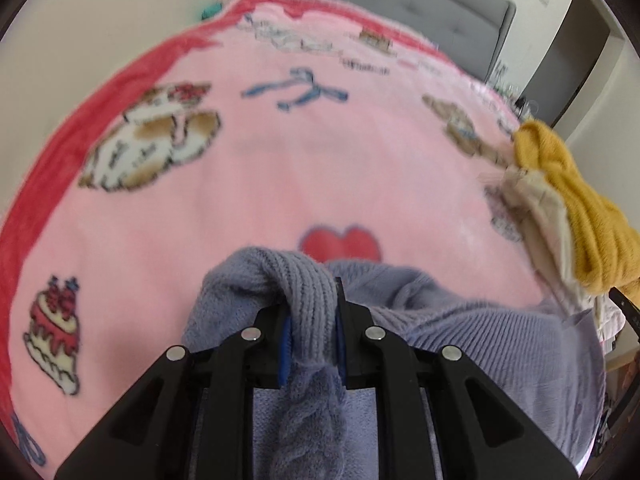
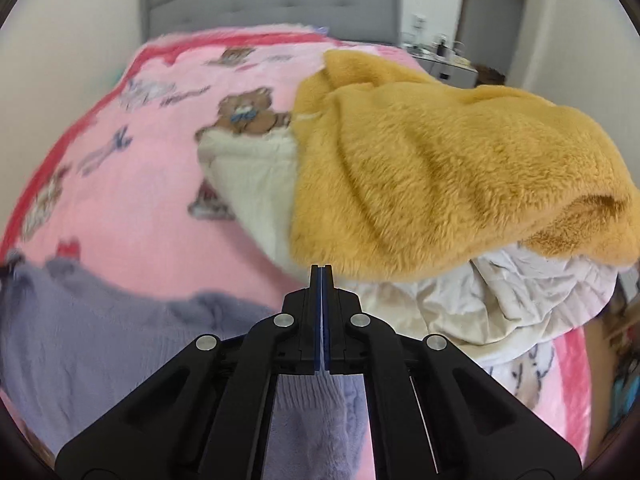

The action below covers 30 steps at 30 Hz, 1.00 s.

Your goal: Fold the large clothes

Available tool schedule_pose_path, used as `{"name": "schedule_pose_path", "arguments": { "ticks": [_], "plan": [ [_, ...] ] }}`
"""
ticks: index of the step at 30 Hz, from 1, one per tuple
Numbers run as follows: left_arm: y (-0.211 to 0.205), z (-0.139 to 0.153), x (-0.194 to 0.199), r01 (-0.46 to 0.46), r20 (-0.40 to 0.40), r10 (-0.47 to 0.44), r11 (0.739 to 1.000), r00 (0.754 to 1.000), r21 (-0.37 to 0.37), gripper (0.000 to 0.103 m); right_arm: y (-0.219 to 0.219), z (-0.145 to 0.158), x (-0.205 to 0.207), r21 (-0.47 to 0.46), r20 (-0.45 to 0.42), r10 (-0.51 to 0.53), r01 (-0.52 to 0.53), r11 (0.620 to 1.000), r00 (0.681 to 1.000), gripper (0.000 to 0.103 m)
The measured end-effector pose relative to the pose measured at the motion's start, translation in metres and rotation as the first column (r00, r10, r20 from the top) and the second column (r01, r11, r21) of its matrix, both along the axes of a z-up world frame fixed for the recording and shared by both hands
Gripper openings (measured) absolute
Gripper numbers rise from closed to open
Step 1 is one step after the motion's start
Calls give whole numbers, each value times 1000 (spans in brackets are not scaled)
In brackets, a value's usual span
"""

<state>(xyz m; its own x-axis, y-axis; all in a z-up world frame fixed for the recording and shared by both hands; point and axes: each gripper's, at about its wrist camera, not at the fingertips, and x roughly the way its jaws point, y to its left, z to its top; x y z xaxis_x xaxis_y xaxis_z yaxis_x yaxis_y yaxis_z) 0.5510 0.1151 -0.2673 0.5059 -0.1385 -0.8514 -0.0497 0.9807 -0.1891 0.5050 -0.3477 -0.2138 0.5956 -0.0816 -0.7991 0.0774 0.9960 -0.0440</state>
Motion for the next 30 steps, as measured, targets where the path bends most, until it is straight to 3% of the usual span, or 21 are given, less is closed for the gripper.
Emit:
{"name": "schedule_pose_path", "arguments": {
  "ticks": [3, 5, 7, 9, 12, 13, 15, 20, 23, 25, 26, 27, 29, 30],
  "plan": [
    [-5, -11, 1, 34, 3, -34, 999, 999, 14, 26, 2, -8, -13, 23, -28, 32, -31, 999, 999, 39],
    [-10, -12, -1, 67, 17, -67, 998, 998, 21, 39, 1, -9, -23, 25, -22, 41, -40, 999, 999, 44],
    [-16, -9, -4, 125, 21, -125, 992, 992, 3, 66, -2, -11, -29, 36, -34, 51, -50, 998, 998, 47],
    [-20, -1, -11, 180, 60, -180, 984, 982, -3, 85, -5, -12, -34, 51, -46, 56, -53, 997, 997, 48],
    [-25, 17, -26, 208, 123, -217, 975, 968, 80, 97, -9, -8, -43, 72, -50, 61, -57, 996, 997, 56],
    [-25, 24, -33, 230, 148, -244, 968, 958, 104, 97, -10, -7, -45, 82, -50, 67, -63, 995, 997, 57],
    [-26, 31, -40, 273, 157, -288, 956, 945, 109, 97, -10, -6, -48, 99, -53, 75, -69, 993, 996, 68],
    [-30, 27, -64, 399, 87, -407, 912, 909, 95, 97, -4, -13, -57, 124, -103, 127, -114, 986, 986, 76],
    [-34, 21, -83, 426, 87, -430, 903, 899, 55, 97, 1, -26, -59, 114, -152, 154, -138, 984, 976, 79],
    [-40, 19, -95, 448, 100, -449, 894, 888, 36, 97, 1, -31, -60, 135, -150, 172, -152, 979, 974, 78],
    [-46, 17, -102, 467, 103, -470, 883, 877, 45, 97, 2, -34, -61, 156, -148, 185, -162, 974, 971, 64],
    [-51, 14, -106, 478, 90, -482, 876, 871, 66, 97, 1, -37, -60, 163, -159, 188, -162, 973, 969, 44],
    [-62, -1, -108, 485, 27, -491, 868, 871, 109, 97, -2, -45, -58, 191, -193, 182, -145, 971, 964, 27],
    [-64, -7, -108, 480, 9, -483, 871, 875, 104, 97, -4, -49, -56, 211, -201, 178, -135, 968, 963, 11]
  ]
}}
